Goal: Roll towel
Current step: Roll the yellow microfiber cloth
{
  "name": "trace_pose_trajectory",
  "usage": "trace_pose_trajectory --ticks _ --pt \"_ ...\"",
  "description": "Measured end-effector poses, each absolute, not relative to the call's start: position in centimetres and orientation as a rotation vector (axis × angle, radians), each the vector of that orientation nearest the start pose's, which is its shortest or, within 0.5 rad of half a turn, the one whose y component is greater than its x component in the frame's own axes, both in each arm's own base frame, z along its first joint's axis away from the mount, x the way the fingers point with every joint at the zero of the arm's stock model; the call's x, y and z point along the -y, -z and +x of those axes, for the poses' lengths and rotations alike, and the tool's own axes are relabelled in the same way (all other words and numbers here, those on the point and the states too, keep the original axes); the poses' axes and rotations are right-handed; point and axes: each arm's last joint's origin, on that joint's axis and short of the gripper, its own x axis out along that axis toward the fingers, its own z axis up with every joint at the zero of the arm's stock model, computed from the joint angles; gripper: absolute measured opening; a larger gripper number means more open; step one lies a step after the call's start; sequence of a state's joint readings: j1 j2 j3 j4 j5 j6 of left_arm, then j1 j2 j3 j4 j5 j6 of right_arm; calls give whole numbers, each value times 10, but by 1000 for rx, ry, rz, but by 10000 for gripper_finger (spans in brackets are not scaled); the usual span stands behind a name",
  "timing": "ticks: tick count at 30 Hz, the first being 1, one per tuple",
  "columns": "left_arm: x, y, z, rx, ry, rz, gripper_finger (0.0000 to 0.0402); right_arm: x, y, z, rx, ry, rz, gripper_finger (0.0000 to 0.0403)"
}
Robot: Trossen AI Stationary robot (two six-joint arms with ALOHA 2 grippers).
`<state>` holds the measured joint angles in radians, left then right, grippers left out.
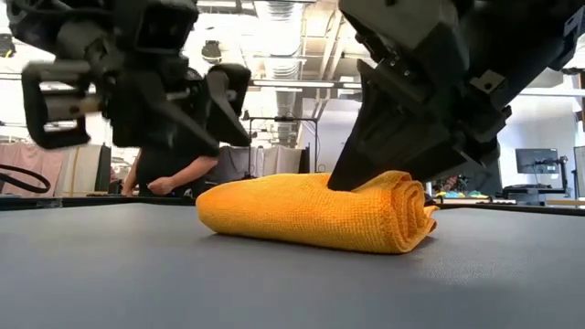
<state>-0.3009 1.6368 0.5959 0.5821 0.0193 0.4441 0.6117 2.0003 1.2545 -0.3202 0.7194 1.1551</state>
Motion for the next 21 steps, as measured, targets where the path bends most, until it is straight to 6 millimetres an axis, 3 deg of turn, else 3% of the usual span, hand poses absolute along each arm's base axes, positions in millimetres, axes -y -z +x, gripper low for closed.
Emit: trace_pose_trajectory --ticks 7,21 --pt "94 -121 305 -443 427 549 166 -210 -142 332 -665 531 415 218" --pt "91 -108 304 -534 442 664 181 -210 -142 332 -663 541 445 218"
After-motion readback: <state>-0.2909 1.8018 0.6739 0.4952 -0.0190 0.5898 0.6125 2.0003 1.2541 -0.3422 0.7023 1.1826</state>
